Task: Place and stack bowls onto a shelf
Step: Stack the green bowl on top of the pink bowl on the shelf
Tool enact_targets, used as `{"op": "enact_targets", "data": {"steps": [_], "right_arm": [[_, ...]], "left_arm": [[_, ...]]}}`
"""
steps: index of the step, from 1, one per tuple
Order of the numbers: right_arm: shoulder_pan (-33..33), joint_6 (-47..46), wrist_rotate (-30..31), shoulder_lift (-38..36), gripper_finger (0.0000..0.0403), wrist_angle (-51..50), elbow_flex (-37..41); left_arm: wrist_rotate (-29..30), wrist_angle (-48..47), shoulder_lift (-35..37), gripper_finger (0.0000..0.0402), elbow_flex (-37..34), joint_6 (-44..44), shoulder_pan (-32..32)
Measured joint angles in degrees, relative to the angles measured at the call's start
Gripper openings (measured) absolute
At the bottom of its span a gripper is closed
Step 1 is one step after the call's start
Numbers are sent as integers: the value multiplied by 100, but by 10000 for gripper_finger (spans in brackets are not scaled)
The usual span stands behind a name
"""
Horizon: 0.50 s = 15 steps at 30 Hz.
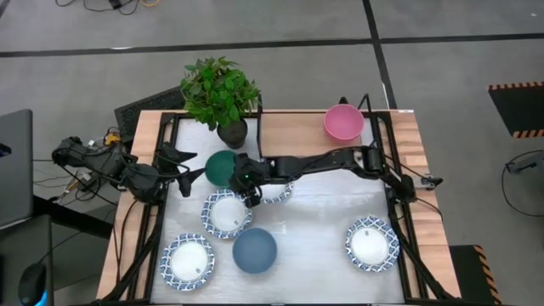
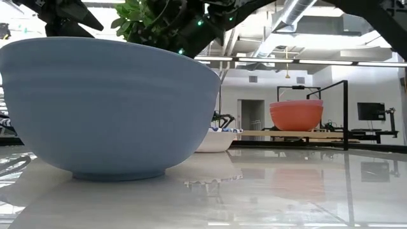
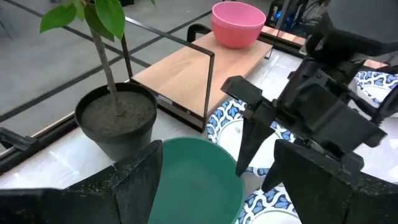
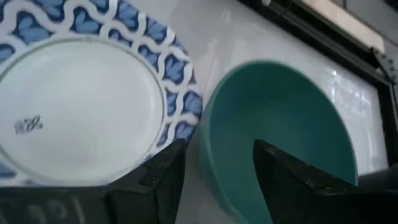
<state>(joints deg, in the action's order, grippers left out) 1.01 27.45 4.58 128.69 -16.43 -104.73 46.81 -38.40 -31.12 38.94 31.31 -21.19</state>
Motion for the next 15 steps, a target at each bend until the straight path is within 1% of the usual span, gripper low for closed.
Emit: {"op": "enact_targets", "data": {"steps": [5,9,15], "right_arm": [[133,-40,-34,8,206,-204,13],[203,-44,-299,7,204,-186,11],[214,-25,-315,211,203,-163,24]], "left_arm": [[4,3,-1,293,0,42,0],[4,1,1,293,0,71,1],[10,-10,1,293,0,98,2]]}}
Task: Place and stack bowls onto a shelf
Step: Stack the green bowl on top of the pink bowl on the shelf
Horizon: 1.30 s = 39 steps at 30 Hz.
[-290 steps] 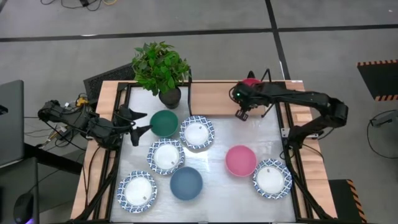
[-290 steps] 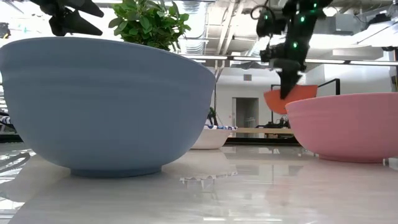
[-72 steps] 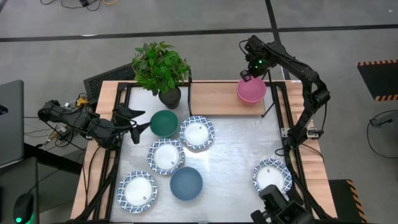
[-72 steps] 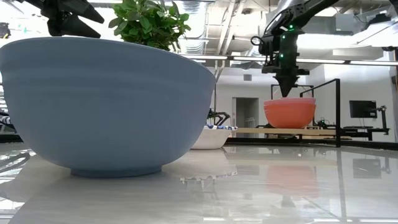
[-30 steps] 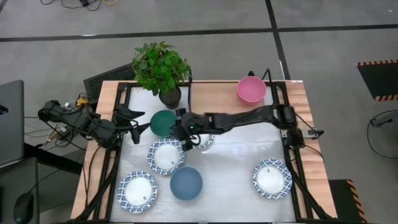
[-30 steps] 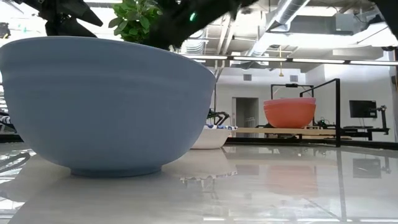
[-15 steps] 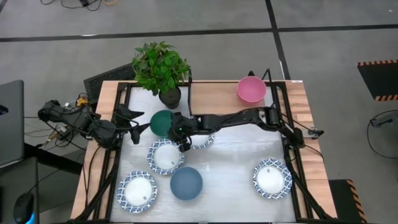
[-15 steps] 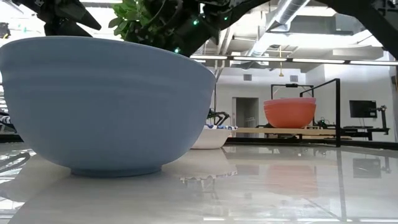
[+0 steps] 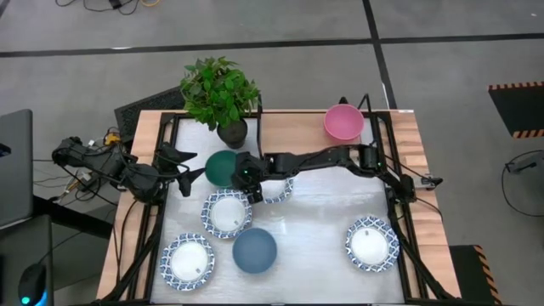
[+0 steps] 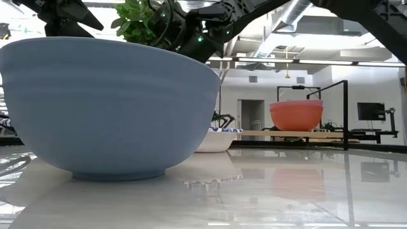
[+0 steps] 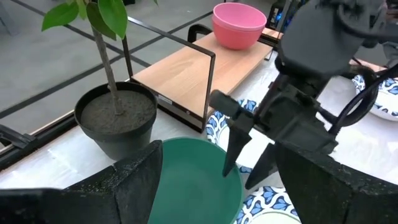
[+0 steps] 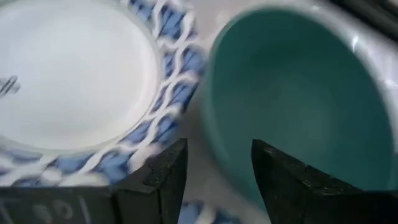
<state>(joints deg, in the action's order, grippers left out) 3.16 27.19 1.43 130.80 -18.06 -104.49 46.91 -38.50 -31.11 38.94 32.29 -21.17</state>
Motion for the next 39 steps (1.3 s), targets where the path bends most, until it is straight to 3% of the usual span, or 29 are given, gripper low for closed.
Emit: {"op": "enact_targets", "data": {"steps": [8,19,25,30,34,39], "right_arm": [[1,27,36,158,180,58,-7],[68,-64,160,147,26,-105,-9],[48,-82,175,114,27,21,-43],[-83,-80,46,103,25,-353,-575],[-266,-80,-144,95,25,-1215,-1245],[-540,-82,-444,95,25,-3005,-2236]], "left_arm": [[6,-19,-2,293,0,11,0],[5,-28,-2,293,0,46,0],[5,-27,0,293,0,54,-2],[3,-27,-2,293,0,121,-1],[3,-27,-1,293,0,139,0],[2,-26,0,293,0,140,-2]]}}
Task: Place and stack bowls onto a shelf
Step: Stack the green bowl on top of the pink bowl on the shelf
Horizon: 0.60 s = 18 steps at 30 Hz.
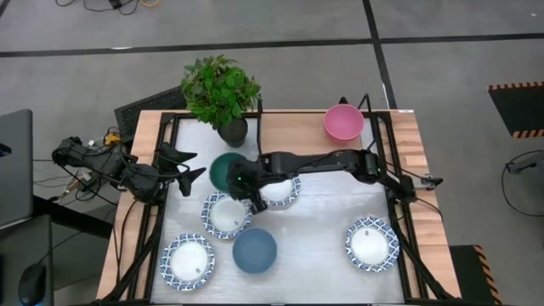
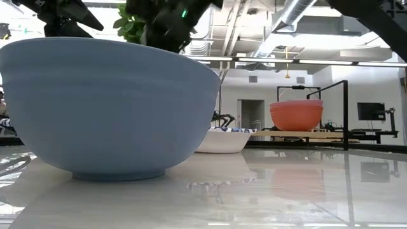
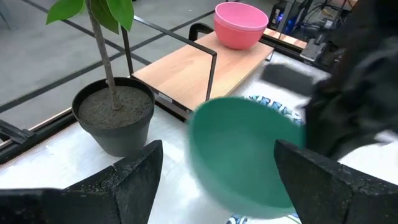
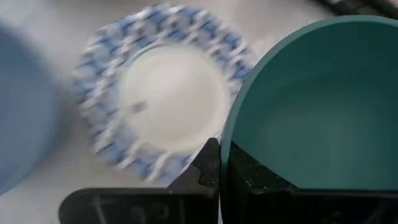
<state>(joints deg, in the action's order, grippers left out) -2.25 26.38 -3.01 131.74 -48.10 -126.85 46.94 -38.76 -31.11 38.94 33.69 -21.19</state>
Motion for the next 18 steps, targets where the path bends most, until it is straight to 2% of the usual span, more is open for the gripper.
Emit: {"op": "enact_targets", "data": {"steps": [4,7,13,16,18], "right_arm": [[-234,-388,-2,-11,25,-1862,-833],[-393,-935,188,-438,25,-2589,-557],[-292,-2589,1798,-1051,27,-3736,-215],[-39,-3392,2315,-1240,29,-4163,-160],[145,-3575,2518,-1472,25,-4164,31]], "left_arm": [[-12,0,-1,293,0,0,2],[-48,-6,-2,293,0,18,0],[-49,-15,0,293,0,23,2],[-48,-18,0,293,0,46,1],[-48,-33,-2,293,0,61,0]]}}
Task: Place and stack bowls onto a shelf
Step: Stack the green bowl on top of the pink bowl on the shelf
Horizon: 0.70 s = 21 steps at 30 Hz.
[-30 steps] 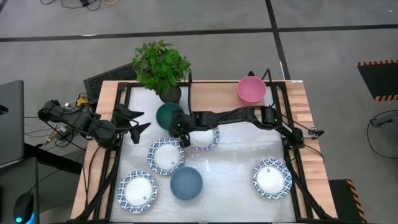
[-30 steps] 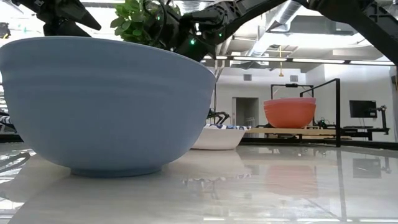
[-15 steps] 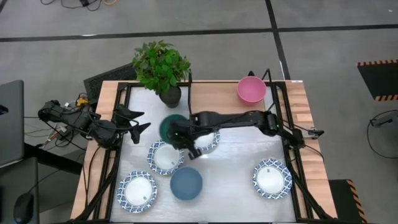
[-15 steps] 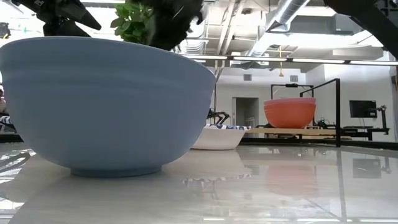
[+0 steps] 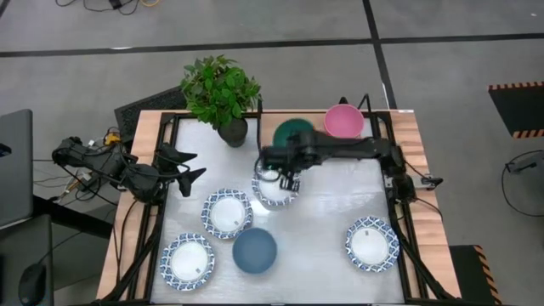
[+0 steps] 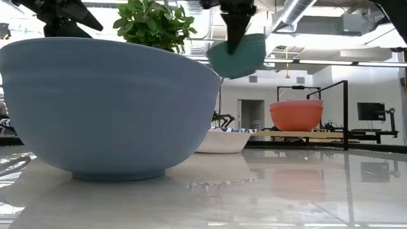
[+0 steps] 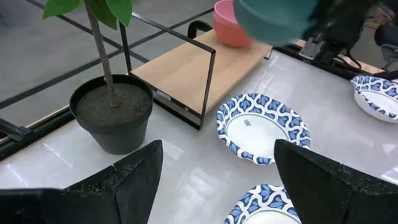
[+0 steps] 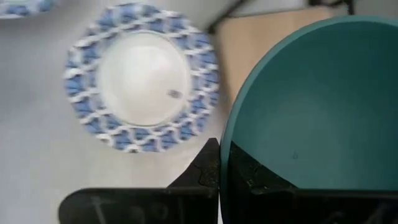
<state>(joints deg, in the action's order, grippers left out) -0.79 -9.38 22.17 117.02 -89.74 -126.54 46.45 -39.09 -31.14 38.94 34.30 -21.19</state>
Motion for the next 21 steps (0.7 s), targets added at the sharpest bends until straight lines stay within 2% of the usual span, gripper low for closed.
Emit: {"op": "enact_targets", "data": {"steps": [5,11,16,21], "right_arm": [[637,-145,37,-801,25,-19,751],[1628,-397,36,-1930,28,337,2237],[2392,-226,-283,-2687,26,1455,3586],[2937,217,-844,-3052,29,2665,4449]], "left_arm": [[-20,-8,0,293,0,2,2],[-59,-157,1,293,0,2,1],[-58,-155,0,293,0,2,1],[62,-153,2,293,0,2,0]]}}
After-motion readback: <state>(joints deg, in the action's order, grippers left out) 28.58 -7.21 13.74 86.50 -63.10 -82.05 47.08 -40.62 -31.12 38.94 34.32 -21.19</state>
